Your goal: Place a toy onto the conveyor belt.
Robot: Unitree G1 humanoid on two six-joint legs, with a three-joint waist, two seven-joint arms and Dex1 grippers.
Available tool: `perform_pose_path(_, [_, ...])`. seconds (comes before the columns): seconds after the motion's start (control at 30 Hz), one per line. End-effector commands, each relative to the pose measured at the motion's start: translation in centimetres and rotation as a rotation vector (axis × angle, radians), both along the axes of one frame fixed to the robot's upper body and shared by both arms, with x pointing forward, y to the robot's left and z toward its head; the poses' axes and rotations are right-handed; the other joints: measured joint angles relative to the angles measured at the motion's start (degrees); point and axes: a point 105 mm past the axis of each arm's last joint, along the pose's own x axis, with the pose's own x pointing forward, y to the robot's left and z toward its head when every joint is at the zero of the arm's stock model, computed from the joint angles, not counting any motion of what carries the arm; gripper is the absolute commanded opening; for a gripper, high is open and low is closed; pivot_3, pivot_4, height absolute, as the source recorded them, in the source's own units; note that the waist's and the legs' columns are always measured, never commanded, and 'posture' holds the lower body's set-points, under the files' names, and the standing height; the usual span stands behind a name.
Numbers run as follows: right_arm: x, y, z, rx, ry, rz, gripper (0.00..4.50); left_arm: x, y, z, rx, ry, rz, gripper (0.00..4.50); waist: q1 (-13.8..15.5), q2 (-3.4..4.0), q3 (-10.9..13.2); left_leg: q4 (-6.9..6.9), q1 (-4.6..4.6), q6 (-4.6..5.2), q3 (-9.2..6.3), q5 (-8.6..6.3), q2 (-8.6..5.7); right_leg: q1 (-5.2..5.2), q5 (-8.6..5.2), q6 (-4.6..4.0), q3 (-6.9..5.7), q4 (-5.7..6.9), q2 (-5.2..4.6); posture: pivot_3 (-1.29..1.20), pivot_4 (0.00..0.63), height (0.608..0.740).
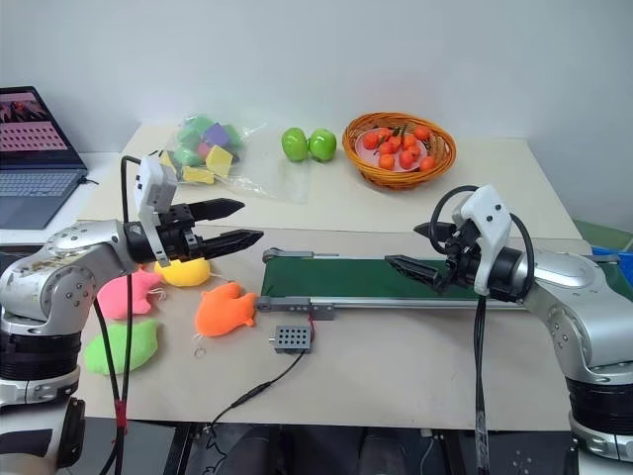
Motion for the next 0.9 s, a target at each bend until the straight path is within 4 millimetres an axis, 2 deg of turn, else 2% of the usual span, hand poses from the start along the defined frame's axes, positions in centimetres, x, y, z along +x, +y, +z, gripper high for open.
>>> perform_pose_path(0.03, [0.1, 0.2, 1.9, 0.004, -0.085, 0.01, 4.5, -0.1, 0.6, 1.2, -0.001, -0.059, 0.003, 4.37, 0.0, 0.0, 0.0, 0.0, 0.0, 0.0, 0.0, 0.0, 0.0, 0.0, 0.0, 0.0, 0.0, 0.0, 0.0, 0.0, 0.15, 0.738])
perform_pose_path(0.13, [0.4, 0.4, 2.1, 0.002, -0.09, 0.019, 4.5, 0.4, 1.0, 2.0, -0.018, -0.081, 0.025, 4.37, -0.1, 0.0, 0.0, 0.01, 0.0, 0.0, 0.01, 0.0, 0.0, 0.0, 0.0, 0.0, 0.0, 0.01, 0.0, 0.0, 0.15, 0.738])
perform_pose_path(0.4, [0.6, 1.3, 2.6, 0.006, -0.1, 0.068, 4.5, 0.6, 2.7, 2.7, -0.026, -0.1, 0.084, 4.37, -0.1, 0.0, 0.0, 0.0, 0.0, 0.0, 0.01, 0.0, 0.0, -0.01, 0.0, 0.0, 0.0, 0.0, 0.01, 0.0, 0.15, 0.738])
perform_pose_path(0.57, [0.8, 2.6, 2.9, 0.067, -0.049, 0.157, 4.5, -0.5, 4.4, 2.7, -0.058, -0.058, 0.099, 4.37, -0.7, 0.01, 0.0, 0.0, 0.02, 0.0, 0.0, 0.0, 0.01, -0.01, 0.0, 0.0, 0.0, 0.0, 0.01, 0.0, 0.15, 0.738])
perform_pose_path(0.6, [0.8, 3.2, 2.8, 0.067, -0.037, 0.198, 4.5, -1.2, 5.0, 2.4, -0.064, -0.039, 0.092, 4.37, -0.7, 0.0, 0.0, -0.02, 0.01, 0.0, 0.0, 0.0, 0.01, -0.02, 0.0, 0.0, 0.0, 0.0, 0.01, 0.0, 0.15, 0.738])
perform_pose_path(0.7, [0.6, 5.5, 2.6, 0.055, -0.005, 0.348, 4.5, -2.9, 8.5, 0.6, -0.022, 0.032, 0.211, 4.37, -2.0, 0.01, 0.0, -0.05, 0.02, 0.0, 0.01, 0.0, 0.03, -0.07, -0.01, 0.0, 0.01, 0.01, 0.01, 0.0, 0.15, 0.738])
perform_pose_path(0.9, [-1.0, 8.1, 2.0, 0.027, 0.108, 0.614, 4.5, -4.4, 13.2, -0.4, -0.03, 0.051, 0.463, 4.37, -1.7, 0.01, 0.0, -0.12, 0.08, -0.03, -0.12, 0.01, 0.07, -0.08, -0.08, -0.05, -0.05, 0.07, 0.06, 0.0, 0.15, 0.738])
